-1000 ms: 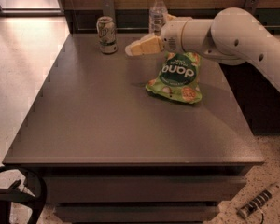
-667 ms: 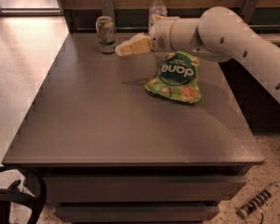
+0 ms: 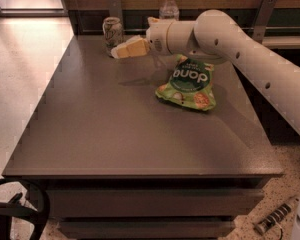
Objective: Pick 7up can
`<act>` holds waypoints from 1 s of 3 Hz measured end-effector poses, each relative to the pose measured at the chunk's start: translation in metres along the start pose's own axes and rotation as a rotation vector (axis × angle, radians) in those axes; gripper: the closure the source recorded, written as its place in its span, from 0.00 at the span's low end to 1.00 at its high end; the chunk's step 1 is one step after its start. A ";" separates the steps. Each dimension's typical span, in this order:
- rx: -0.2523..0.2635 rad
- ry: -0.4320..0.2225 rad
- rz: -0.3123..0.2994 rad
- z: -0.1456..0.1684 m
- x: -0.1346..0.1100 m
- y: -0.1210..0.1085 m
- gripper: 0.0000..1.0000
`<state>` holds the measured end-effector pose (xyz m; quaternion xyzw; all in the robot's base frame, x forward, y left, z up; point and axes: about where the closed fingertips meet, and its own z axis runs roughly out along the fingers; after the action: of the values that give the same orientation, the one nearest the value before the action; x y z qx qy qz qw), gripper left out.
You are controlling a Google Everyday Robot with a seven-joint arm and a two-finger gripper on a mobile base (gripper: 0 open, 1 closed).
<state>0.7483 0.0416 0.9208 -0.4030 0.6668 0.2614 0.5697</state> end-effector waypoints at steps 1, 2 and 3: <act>0.018 -0.051 0.010 0.033 0.000 -0.017 0.00; 0.007 -0.047 0.001 0.047 0.002 -0.022 0.00; -0.007 -0.058 -0.006 0.069 0.006 -0.040 0.00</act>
Offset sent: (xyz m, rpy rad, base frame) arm 0.0492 0.0210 -0.0067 0.0727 -0.0367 -0.0320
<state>0.8188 0.0743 0.9048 -0.3991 0.6478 0.2739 0.5882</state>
